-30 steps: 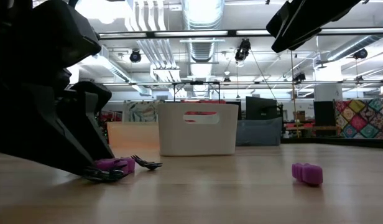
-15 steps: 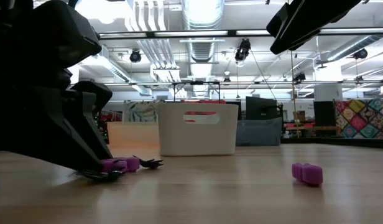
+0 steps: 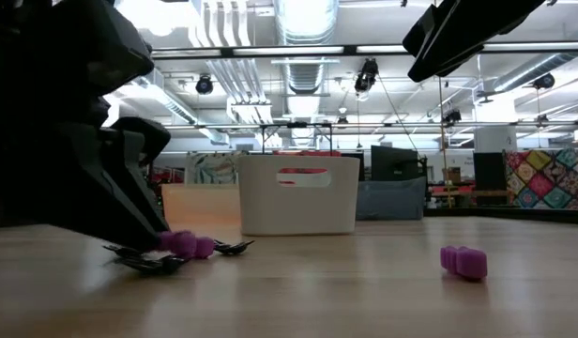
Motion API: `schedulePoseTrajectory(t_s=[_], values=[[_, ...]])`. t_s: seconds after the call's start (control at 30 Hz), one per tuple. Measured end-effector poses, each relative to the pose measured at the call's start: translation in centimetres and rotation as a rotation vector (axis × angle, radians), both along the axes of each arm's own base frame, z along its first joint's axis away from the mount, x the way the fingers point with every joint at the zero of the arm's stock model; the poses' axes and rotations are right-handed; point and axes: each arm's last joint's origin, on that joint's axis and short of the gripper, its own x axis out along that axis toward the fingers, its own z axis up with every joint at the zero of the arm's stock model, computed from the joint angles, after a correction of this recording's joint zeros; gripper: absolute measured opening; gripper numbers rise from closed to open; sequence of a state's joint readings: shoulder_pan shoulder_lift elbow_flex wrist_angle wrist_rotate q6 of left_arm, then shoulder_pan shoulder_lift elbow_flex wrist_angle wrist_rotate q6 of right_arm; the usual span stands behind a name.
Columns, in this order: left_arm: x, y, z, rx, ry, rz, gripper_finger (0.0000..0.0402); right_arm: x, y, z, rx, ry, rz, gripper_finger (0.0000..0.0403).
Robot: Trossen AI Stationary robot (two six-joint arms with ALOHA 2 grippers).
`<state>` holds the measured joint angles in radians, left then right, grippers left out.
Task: Sort Halloween decoration
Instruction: Put the purple skeleton toy into the orange bin
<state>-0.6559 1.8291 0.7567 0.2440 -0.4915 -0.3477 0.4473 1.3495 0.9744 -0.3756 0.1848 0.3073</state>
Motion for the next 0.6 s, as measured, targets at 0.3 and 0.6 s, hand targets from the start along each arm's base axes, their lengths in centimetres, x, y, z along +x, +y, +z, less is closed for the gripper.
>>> schedulePoseTrajectory(t_s=[0.3, 0.6], values=[[0.0, 0.0, 1.1, -0.017, -0.028, -0.007, 0.0038, 0.0, 0.0, 0.0, 0.000, 0.001, 0.000, 0.0100], [-1.3, 1.3, 5.7, -0.026, -0.063, 0.020, 0.0038, 0.0, 0.0, 0.0, -0.001, 0.002, 0.000, 0.0100]])
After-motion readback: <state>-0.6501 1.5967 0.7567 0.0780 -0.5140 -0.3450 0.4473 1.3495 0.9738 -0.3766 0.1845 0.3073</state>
